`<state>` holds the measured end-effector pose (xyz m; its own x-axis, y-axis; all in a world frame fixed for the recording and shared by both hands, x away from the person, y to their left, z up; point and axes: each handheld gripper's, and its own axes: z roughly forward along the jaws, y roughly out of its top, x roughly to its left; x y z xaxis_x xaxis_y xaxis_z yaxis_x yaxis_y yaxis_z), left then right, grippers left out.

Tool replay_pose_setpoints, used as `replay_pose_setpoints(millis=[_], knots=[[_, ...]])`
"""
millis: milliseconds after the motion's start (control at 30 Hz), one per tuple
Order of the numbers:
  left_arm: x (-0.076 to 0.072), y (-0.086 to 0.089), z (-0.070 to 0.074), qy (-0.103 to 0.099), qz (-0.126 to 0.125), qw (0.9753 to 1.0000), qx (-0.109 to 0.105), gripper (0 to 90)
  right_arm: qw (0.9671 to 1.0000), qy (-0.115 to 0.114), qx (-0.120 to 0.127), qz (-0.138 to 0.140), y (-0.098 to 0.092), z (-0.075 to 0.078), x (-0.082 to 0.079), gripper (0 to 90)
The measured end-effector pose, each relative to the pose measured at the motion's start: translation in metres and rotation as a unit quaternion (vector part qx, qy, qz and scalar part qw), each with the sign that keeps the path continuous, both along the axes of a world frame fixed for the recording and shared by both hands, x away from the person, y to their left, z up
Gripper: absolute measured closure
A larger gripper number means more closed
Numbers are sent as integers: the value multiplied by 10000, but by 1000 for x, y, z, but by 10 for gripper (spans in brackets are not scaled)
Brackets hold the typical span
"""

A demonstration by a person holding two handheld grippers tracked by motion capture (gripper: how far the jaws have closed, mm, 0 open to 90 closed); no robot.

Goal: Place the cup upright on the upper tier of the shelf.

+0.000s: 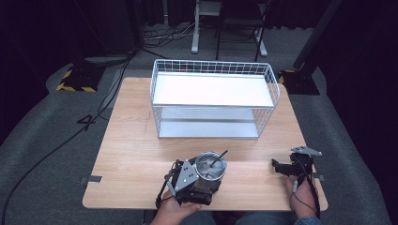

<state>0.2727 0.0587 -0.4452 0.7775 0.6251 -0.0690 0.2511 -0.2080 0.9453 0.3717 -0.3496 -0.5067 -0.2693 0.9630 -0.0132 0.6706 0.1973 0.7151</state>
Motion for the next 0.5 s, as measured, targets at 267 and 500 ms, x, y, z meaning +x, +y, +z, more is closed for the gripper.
replay_pose_setpoints(millis=[267,500], knots=[[8,-9,-14,-60,62,10000,-40,3,10000,0,0,0,0,0,0,7],[10,-13,-22,-135,17,9999,-53,2,10000,1,0,0,0,0,0,7]])
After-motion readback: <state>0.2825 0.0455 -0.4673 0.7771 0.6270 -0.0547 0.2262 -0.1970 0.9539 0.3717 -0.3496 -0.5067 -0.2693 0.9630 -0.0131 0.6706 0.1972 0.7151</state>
